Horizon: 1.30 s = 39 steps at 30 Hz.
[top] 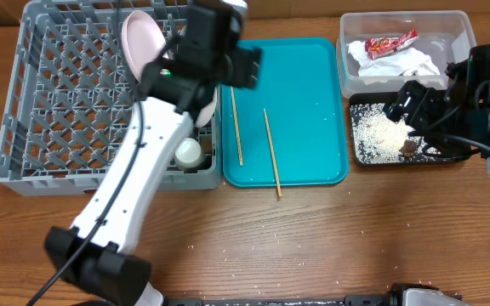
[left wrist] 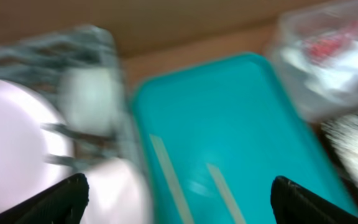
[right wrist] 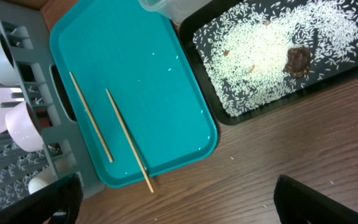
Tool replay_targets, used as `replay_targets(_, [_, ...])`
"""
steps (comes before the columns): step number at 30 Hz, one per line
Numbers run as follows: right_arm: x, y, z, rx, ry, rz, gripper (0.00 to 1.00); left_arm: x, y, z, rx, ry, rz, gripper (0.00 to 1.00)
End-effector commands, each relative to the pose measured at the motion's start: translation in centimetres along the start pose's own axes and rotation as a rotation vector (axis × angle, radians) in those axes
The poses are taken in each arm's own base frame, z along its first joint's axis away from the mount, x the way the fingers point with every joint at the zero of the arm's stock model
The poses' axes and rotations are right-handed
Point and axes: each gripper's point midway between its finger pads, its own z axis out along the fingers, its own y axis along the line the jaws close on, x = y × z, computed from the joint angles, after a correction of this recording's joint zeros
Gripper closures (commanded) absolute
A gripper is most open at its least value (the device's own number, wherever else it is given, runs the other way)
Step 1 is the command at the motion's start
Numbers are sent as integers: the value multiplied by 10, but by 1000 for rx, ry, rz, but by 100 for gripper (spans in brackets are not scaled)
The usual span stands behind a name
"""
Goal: Sort waste into correct bins and load items into the dishwasher
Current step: 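Stand the white plate upright in the dish rack slots and release, then move the left gripper to a wooden chopstick and grasp it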
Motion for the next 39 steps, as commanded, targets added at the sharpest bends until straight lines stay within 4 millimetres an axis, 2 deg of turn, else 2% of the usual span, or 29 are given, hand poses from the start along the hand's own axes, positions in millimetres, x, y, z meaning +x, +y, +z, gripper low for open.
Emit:
replay_targets(1, [-4,1,-4,2,-21,-6,0,68,-67,48,183,270,-120,2])
replay_targets(5, [-4,1,-4,2,-21,-6,0,136,-99,91,149,494,-166,0])
replay_targets(7, [-4,1,-4,2,-21,-6,0,160,-111,109,159,572,-203,0])
replay_targets(9, [-4,1,-4,2,-21,-7,0,183,-120,119,181,659,-257,0])
replay_targets(11, [-4,1,-4,2,-21,-6,0,200,-120,123,161,728,-297,0])
replay_targets(15, [-4,1,-4,2,-21,-6,0,212,-105,124,14,739,-331,5])
replay_targets(18, [-4,1,-4,2,-21,-6,0,219,-105,124,-41,729,-299,13])
replay_targets(20, [-4,1,-4,2,-21,-6,0,224,-105,127,-80,710,-307,22])
replay_targets(23, [-4,1,-4,2,-21,-6,0,231,-105,131,-85,709,-325,32])
replay_targets(27, [-4,1,-4,2,-21,-7,0,239,-101,132,-96,725,-324,50])
replay_targets(36, [-4,1,-4,2,-21,-6,0,249,-99,138,-97,721,-323,58])
replay_targets(38, [-4,1,-4,2,-21,-6,0,249,-99,138,-97,721,-323,65])
replay_targets(39, [-4,1,-4,2,-21,-6,0,249,-99,138,-97,721,-323,73])
